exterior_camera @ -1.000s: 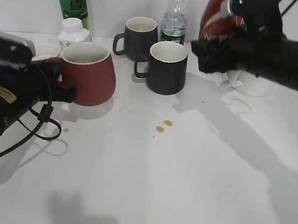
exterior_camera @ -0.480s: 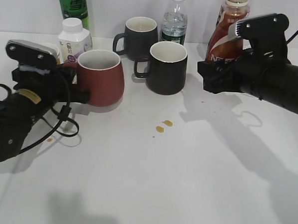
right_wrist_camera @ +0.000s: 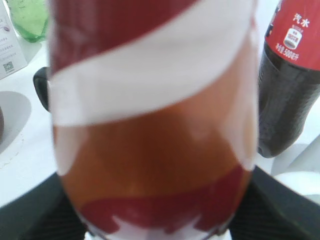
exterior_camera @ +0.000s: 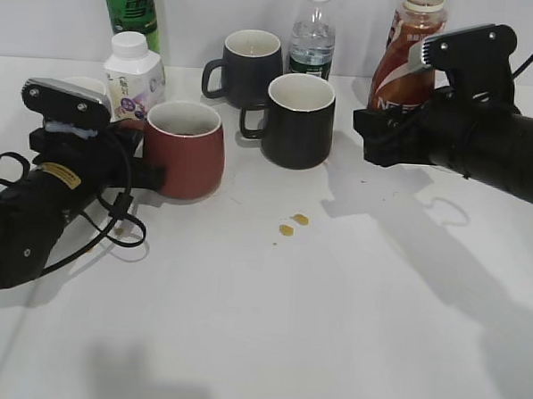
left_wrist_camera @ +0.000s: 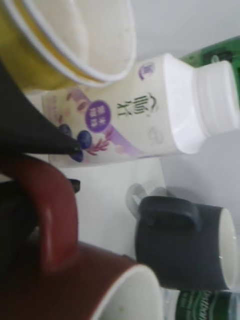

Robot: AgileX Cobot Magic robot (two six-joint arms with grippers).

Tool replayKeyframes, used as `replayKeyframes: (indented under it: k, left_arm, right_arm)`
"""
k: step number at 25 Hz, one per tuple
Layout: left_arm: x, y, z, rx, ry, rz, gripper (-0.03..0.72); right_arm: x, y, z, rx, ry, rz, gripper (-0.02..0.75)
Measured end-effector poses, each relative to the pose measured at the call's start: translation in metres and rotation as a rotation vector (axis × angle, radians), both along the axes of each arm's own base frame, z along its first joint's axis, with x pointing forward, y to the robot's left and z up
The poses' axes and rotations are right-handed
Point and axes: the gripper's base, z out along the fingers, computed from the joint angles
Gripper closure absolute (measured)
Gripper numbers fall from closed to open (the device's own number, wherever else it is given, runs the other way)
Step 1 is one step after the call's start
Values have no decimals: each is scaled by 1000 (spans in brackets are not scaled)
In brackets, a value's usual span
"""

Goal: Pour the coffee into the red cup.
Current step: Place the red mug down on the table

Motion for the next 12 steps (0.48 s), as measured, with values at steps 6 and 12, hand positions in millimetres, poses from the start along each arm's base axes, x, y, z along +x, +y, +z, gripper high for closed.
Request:
replayKeyframes:
  k: [6, 12]
  left_arm:
    - [2, -1, 3, -16, -15, -2, 515]
    - [-1, 0, -2, -11, 25, 5, 467]
  right_arm:
    - [0, 0, 0, 0, 0, 0, 224]
    - [0, 0, 0, 1, -1, 0, 224]
